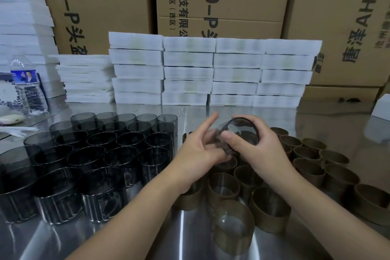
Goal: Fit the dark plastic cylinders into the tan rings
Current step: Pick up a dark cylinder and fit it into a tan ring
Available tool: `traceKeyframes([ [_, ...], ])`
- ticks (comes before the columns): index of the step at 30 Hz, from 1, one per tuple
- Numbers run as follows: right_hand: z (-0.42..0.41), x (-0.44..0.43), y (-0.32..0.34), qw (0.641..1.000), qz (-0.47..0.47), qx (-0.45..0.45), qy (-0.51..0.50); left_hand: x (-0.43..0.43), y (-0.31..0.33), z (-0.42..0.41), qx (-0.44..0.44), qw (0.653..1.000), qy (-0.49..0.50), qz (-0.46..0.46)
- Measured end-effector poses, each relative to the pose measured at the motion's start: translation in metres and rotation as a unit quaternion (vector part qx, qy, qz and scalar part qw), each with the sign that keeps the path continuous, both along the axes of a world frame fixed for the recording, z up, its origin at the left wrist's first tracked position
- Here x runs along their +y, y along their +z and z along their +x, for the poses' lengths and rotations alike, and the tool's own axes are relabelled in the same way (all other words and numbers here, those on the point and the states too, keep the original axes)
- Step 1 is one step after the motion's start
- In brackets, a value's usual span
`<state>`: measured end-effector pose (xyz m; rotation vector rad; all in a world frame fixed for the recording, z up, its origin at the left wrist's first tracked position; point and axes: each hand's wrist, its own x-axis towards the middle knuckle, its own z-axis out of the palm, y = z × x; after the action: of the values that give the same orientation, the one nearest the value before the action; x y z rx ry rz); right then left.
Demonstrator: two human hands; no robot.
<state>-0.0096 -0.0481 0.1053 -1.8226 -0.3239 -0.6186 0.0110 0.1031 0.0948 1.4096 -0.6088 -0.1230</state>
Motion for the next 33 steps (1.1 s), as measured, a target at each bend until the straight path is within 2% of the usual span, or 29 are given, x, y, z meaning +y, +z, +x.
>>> traceKeyframes([
  [7, 0.000, 0.000, 0.005, 0.994, 0.099, 0.044, 0.012, -0.007, 0.000, -0.004, 0.004, 0.999, 0.047, 0.013],
  [13, -0.004, 0.004, 0.008, 0.975, 0.181, 0.106, 0.079, -0.009, 0.003, -0.006, 0.027, 0.995, 0.081, -0.052],
  [15, -0.006, 0.003, 0.010, 0.975, 0.175, 0.104, 0.092, -0.010, 0.006, -0.008, 0.037, 0.993, 0.077, -0.077],
  [19, -0.006, 0.003, 0.006, 0.989, 0.102, 0.070, 0.085, -0.011, 0.009, -0.011, 0.031, 0.993, 0.056, -0.104],
  [23, -0.007, 0.009, 0.007, 0.984, 0.131, 0.065, 0.098, -0.017, 0.011, -0.018, 0.021, 0.995, 0.037, -0.086],
  [29, -0.011, 0.011, 0.007, 0.971, 0.188, 0.112, 0.094, -0.020, 0.006, -0.019, -0.010, 0.999, 0.032, -0.017],
  [33, -0.012, 0.011, 0.006, 0.971, 0.172, 0.137, 0.091, -0.016, 0.006, -0.019, 0.016, 1.000, 0.021, -0.013],
])
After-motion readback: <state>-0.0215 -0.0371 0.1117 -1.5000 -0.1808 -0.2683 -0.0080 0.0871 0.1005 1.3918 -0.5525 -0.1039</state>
